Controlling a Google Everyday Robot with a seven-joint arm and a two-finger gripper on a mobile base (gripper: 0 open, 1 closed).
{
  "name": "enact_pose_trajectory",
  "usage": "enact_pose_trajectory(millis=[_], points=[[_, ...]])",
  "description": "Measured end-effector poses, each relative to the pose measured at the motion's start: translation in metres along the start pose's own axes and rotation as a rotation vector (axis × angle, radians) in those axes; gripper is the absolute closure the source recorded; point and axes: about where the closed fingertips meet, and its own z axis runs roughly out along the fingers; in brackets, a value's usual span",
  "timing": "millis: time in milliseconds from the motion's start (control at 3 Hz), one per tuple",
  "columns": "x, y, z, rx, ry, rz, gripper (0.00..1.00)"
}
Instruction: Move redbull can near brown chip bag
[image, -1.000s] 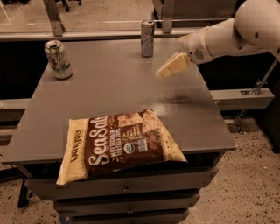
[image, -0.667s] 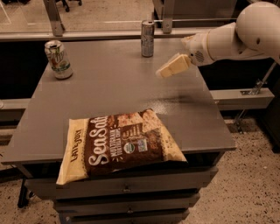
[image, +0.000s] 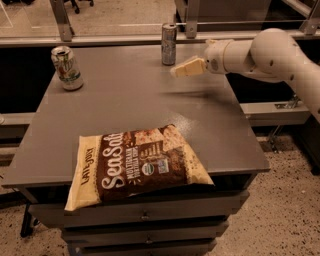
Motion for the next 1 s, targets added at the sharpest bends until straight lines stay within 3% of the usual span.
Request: enact_pose_trajectory(millis=[333, 667, 1000], points=[[-0.004, -0.031, 0.039, 0.015, -0.074, 0.034, 0.00], [-0.018, -0.049, 0.075, -0.012, -0.129, 0.059, 0.00], [-0.036, -0.052, 0.098, -0.053, -0.170, 0.069, 0.00]])
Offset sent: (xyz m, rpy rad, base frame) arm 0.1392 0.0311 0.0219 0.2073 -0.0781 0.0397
